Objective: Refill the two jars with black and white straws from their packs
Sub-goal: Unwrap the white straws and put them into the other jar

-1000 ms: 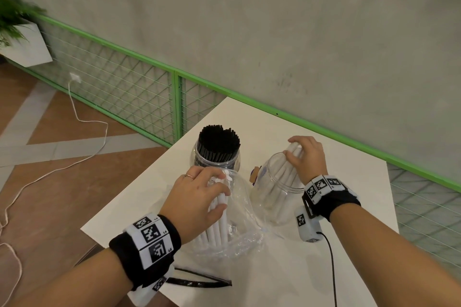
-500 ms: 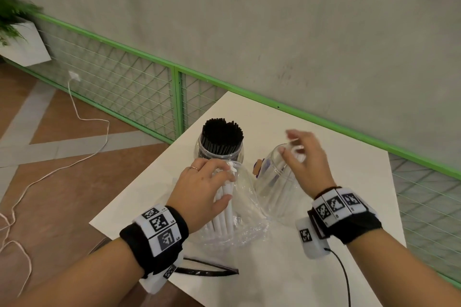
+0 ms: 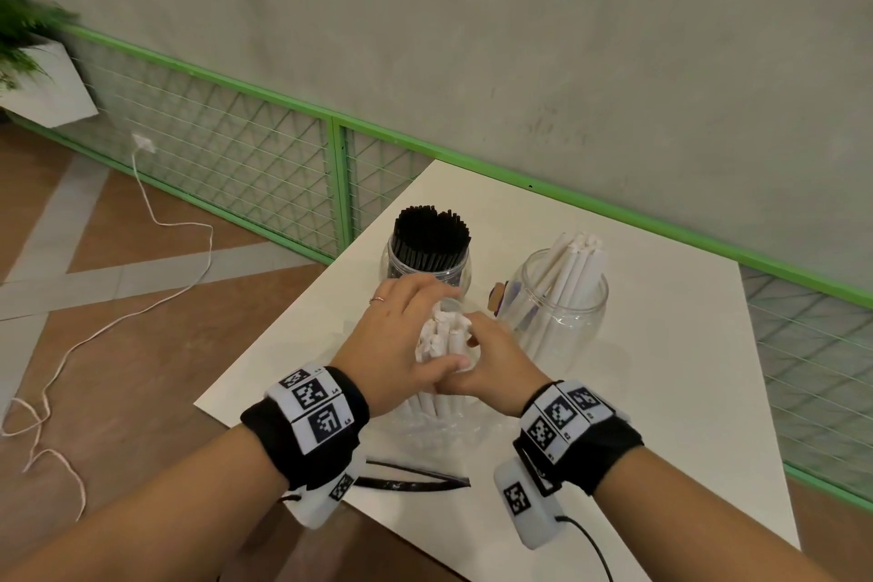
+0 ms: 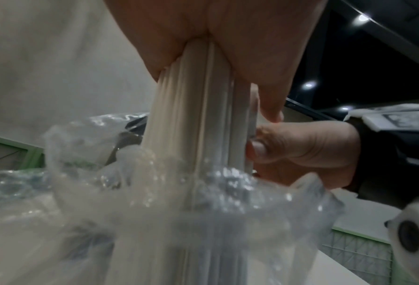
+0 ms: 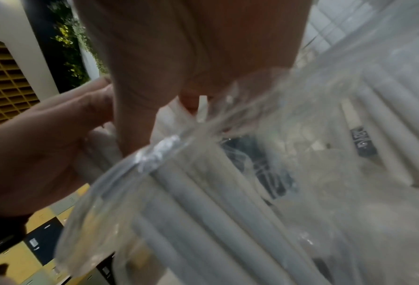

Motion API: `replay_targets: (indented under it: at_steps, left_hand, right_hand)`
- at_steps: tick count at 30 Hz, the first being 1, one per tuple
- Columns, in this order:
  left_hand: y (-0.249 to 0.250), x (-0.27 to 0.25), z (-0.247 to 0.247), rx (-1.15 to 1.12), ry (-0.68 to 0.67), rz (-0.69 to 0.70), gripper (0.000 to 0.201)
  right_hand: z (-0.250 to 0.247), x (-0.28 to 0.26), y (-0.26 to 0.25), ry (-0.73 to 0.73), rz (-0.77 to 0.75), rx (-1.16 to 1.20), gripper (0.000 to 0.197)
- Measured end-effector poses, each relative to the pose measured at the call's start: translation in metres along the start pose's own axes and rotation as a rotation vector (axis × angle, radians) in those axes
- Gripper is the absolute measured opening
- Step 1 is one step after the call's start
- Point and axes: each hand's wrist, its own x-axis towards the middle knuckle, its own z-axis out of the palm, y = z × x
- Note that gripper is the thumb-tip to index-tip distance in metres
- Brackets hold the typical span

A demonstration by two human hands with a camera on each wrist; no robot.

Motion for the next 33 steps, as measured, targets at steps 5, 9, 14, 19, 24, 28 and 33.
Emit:
replay_targets:
  at_steps: [5, 9, 14, 19, 24, 28, 33]
  left_hand:
    - [-0.007, -0.002, -0.010, 0.171, -0.179, -0.005, 0.072]
    - [-0.008, -0.005, -0.006, 0.178, -0.160, -0.036, 0.059]
    - [-0.001, -0.005, 0.000, 0.101, -0.113, -0.061, 0.063]
    - [-0.004, -0.006, -0.003, 0.088, -0.132, -0.029, 0.073]
    - [-0.007, -0.006, -0.005, 0.051, -0.119, -0.039, 0.073]
    - [-0.013, -0.008, -0.004, 0.172, -0.070, 0.021, 0.045]
    - [-0.009, -0.008, 0.004, 0.214, -0.008, -0.002, 0.026]
  right_hand:
    - [0.000, -0.007, 0.008, 0.034, 0.043, 0.056, 0.029]
    - [0.007, -0.012, 0.009, 0.006, 0.010, 0.012, 0.048]
    - [0.014, -0.004, 0.012, 0.039, 0.033, 0.031, 0.083]
    - [0.016, 0.002, 0.023, 0.028, 0.092, 0.087, 0.081]
    - [0.009, 0.007, 0.017, 0.006, 0.051, 0.094, 0.077]
    - [-0.004, -0.001, 0.011, 0.031, 0.009, 0.302, 0.032]
    - [-0.023, -0.012, -0.009, 0.091, -0.024, 0.376, 0.011]
